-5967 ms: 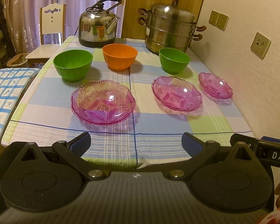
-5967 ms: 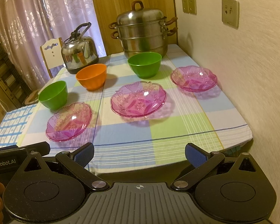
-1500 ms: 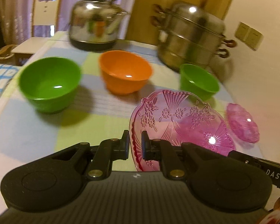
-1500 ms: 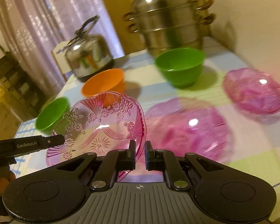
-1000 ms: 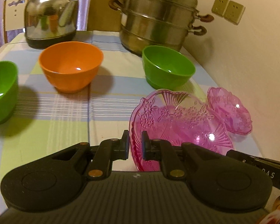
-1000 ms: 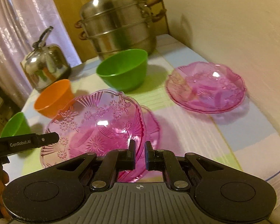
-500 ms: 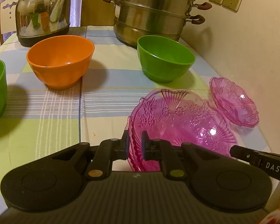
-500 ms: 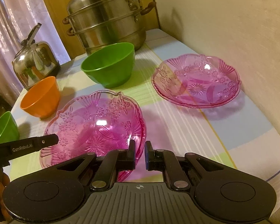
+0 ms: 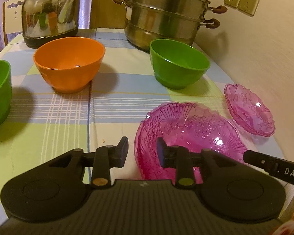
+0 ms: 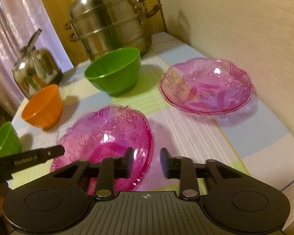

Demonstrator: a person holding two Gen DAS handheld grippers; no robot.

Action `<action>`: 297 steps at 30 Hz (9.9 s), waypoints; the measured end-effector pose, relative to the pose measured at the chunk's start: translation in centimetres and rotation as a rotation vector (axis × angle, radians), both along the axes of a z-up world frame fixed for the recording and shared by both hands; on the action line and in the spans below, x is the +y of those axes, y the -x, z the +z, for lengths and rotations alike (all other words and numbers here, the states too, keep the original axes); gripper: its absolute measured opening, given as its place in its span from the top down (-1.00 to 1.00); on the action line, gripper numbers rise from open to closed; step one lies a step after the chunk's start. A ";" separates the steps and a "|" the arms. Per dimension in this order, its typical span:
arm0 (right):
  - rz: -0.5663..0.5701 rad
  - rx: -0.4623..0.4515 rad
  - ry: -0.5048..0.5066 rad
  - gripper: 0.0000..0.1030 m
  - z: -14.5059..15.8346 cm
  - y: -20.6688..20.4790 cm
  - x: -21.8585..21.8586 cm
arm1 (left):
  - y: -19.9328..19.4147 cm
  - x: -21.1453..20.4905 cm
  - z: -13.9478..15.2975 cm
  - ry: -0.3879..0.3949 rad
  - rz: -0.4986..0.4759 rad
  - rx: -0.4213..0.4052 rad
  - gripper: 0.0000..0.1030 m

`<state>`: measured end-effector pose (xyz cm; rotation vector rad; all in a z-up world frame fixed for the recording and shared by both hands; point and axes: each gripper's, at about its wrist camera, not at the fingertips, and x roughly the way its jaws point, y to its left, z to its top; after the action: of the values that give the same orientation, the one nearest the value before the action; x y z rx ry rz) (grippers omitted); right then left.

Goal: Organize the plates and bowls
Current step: 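Lower the plate onto the other pink plate and open both grippers, then move both grippers to the pink plate by the wall and grasp its rim, then lift the pink plate with both grippers and carry it toward the plate stack, then lower the held plate onto the stacked pink plates, then open both grippers and pull them back from the plate stack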

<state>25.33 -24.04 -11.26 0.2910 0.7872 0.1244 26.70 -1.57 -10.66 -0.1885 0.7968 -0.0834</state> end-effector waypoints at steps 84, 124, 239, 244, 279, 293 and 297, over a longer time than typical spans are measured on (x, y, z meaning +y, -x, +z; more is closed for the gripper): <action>-0.189 -0.031 0.023 -0.30 9.1 17.7 -6.9 | 15.2 -7.9 9.5 0.087 -0.125 -0.016 -0.18; -0.418 -0.015 -0.058 -0.28 0.3 -5.1 -13.7 | -15.4 -17.6 0.4 -0.061 -0.383 0.100 0.05; 0.045 0.018 0.037 0.77 3.2 3.4 -0.1 | 3.7 0.0 3.9 0.076 0.001 0.081 0.81; 0.065 0.018 0.075 0.76 2.0 0.9 0.4 | 1.7 0.0 2.5 0.061 0.008 0.093 0.81; 0.032 0.018 0.037 -0.04 1.4 1.7 -0.2 | 4.1 1.1 2.9 0.052 0.048 0.060 0.47; 0.066 0.046 0.033 -0.33 4.6 8.9 1.5 | 12.0 1.6 5.5 0.056 0.058 0.061 -0.04; 0.082 0.046 0.031 -0.38 5.1 10.9 2.2 | 13.9 1.9 6.2 0.051 0.063 0.054 -0.18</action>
<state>14.42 -21.83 -6.13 0.2327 0.8458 0.1825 12.84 0.35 -4.43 -0.2647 0.8420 -0.0391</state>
